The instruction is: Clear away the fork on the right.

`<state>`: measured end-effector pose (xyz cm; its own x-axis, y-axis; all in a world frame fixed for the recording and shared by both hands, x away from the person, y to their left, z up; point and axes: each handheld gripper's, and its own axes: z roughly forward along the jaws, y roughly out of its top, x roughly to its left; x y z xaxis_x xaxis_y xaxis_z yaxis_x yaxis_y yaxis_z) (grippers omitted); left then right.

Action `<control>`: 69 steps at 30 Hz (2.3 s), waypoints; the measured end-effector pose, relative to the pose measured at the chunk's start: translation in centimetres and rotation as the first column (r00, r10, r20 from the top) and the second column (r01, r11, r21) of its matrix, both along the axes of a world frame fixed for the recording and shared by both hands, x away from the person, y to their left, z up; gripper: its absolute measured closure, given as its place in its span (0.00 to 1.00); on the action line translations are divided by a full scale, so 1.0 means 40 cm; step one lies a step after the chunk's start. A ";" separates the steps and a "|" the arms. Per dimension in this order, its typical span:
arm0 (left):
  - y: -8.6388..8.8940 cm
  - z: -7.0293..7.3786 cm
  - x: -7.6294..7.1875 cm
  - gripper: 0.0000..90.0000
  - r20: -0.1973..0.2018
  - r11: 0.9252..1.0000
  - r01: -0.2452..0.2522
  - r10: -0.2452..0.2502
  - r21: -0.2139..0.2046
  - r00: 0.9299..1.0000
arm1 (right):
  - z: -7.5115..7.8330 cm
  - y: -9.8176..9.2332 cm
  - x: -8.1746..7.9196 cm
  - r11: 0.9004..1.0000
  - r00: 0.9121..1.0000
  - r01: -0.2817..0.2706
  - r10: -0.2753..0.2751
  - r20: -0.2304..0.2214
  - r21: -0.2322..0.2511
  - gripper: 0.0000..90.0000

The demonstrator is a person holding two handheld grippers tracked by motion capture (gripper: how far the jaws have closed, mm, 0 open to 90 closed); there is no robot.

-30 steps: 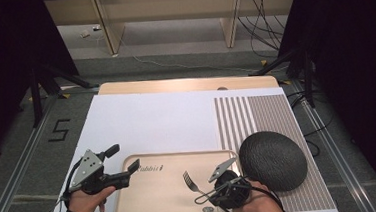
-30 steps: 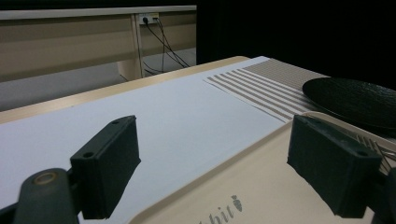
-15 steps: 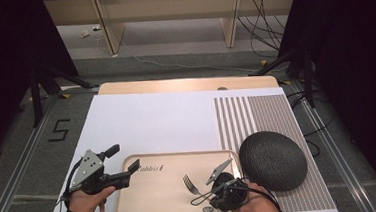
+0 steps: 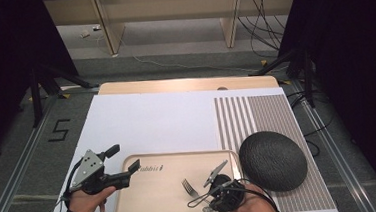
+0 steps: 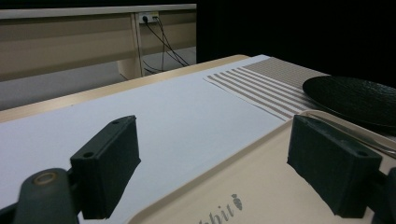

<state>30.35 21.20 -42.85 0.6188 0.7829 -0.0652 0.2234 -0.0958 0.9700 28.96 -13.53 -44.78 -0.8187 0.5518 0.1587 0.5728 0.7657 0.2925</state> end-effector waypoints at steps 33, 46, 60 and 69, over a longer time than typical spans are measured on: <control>0.001 0.000 0.000 0.18 0.000 1.000 0.001 -0.001 -0.001 1.000 | 0.007 0.023 0.000 0.987 0.994 -0.008 -0.010 0.108 0.162 0.61; 0.001 0.000 -0.001 0.18 0.000 1.000 -0.001 0.001 0.000 1.000 | -0.009 0.041 -0.005 0.987 0.997 -0.040 0.030 0.066 0.156 0.88; 0.001 0.000 -0.001 0.18 0.000 1.000 -0.002 0.002 0.001 1.000 | -0.028 0.048 -0.007 0.993 0.994 -0.086 0.080 0.081 0.075 1.00; 0.002 0.000 -0.001 0.18 -0.001 1.000 -0.003 0.003 0.000 1.000 | -0.033 0.053 -0.010 0.994 0.988 -0.110 0.106 0.112 0.028 1.00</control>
<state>30.31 21.27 -42.87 0.6166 0.7845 -0.0656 0.2247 -0.0955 0.9697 28.55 -11.42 -46.10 -0.8866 0.4553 0.0817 0.4505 0.8098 0.3758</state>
